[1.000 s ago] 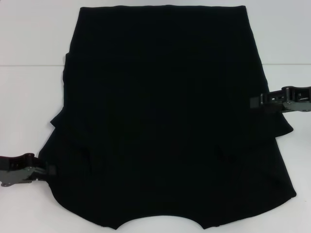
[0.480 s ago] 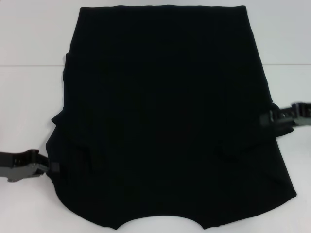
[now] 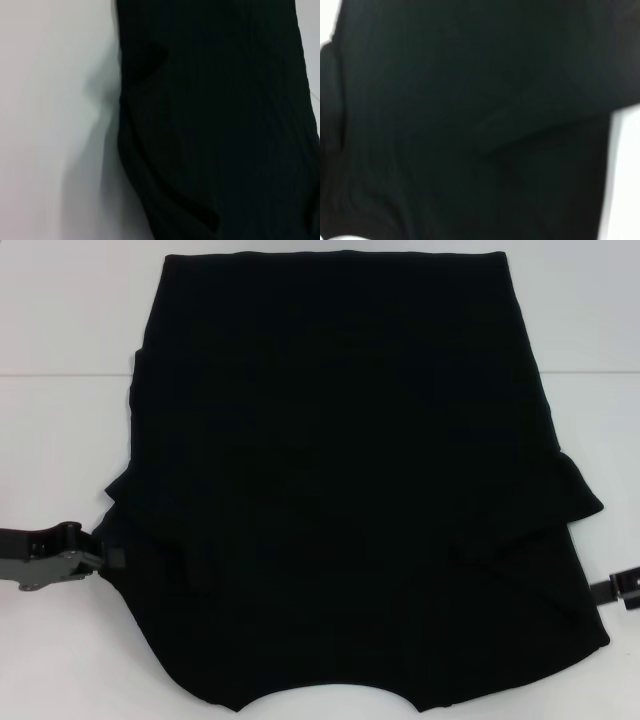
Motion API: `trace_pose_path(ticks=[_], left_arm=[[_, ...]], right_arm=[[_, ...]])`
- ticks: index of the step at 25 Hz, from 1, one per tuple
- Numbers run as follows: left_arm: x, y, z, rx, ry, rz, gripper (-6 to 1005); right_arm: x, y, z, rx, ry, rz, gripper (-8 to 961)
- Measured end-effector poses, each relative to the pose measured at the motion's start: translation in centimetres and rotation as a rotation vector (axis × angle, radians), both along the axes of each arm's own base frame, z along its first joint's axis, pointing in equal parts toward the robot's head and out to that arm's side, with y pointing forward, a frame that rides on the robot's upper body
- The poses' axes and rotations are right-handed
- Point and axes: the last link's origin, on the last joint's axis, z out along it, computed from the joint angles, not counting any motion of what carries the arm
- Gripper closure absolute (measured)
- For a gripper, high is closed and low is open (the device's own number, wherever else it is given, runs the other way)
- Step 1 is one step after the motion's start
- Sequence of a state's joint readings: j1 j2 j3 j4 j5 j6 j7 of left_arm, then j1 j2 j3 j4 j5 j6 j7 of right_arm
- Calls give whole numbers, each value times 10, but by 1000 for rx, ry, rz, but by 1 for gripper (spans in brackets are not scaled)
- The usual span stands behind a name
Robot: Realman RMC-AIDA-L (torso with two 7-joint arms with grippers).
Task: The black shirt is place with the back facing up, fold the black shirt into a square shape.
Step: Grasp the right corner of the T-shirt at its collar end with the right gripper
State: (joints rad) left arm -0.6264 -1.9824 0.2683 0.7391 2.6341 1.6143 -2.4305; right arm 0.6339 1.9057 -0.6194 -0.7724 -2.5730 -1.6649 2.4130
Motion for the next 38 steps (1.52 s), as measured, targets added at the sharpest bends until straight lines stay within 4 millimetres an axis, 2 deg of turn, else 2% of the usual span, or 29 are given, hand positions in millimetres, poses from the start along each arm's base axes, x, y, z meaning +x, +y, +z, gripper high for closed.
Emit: trace_pose_path(ticks=[5, 16, 22, 31, 38], left_arm=[[1, 3, 0, 8, 4, 0, 954], [1, 3, -1, 11, 3, 3, 954], [0, 4, -1, 16, 4, 6, 954], [2, 6, -2, 28, -11, 3, 955], [2, 6, -1, 29, -11, 2, 955]], right_arm=[[6, -4, -6, 3, -9, -11, 327], [5, -4, -33, -40, -34, 7, 372], [3, -3, -36, -39, -20, 7, 396], [-14, 3, -50, -53, 8, 38, 433], [-13, 4, -49, -51, 8, 29, 478]])
